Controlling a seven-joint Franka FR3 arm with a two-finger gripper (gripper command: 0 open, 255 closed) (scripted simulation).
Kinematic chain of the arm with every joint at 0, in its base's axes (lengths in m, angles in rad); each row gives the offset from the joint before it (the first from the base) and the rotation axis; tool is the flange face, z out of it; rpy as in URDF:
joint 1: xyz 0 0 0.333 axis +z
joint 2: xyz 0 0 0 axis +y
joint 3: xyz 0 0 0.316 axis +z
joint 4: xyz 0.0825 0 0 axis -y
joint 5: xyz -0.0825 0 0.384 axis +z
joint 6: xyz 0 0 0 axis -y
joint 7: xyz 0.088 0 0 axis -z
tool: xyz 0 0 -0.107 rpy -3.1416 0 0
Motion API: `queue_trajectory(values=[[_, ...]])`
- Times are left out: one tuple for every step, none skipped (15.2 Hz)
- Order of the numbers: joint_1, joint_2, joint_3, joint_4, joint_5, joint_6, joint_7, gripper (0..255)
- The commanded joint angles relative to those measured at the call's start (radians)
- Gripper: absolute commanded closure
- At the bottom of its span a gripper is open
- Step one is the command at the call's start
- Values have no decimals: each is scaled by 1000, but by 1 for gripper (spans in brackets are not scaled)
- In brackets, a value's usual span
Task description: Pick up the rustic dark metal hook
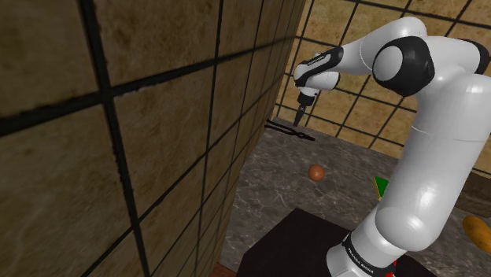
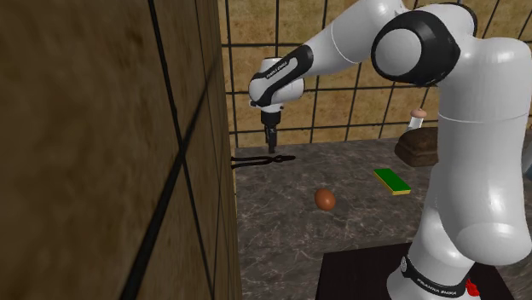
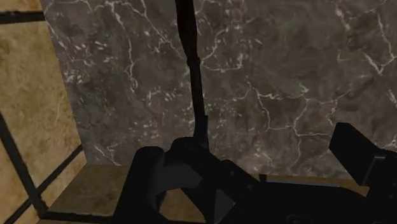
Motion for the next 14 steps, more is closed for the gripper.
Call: queue_trajectory(values=[[-28, 83, 11, 70, 33, -2, -49, 0], [-44, 125, 18, 109, 48, -5, -72, 0], [-62, 167, 26, 150, 60, -9, -93, 0], [-79, 209, 34, 193, 72, -14, -113, 0], [-88, 228, 38, 213, 76, -16, -120, 0], [-90, 235, 41, 209, 80, -6, -123, 0], [-92, 242, 44, 205, 84, 4, -125, 0], [-93, 249, 46, 202, 88, 14, -128, 0], [-95, 256, 49, 199, 92, 24, -130, 0], [-97, 264, 52, 196, 96, 33, -133, 0], [-99, 272, 55, 194, 100, 43, -135, 0], [-101, 279, 57, 191, 105, 52, -138, 0], [-102, 284, 59, 190, 107, 58, -139, 0], [-102, 284, 59, 190, 107, 58, -139, 0]])
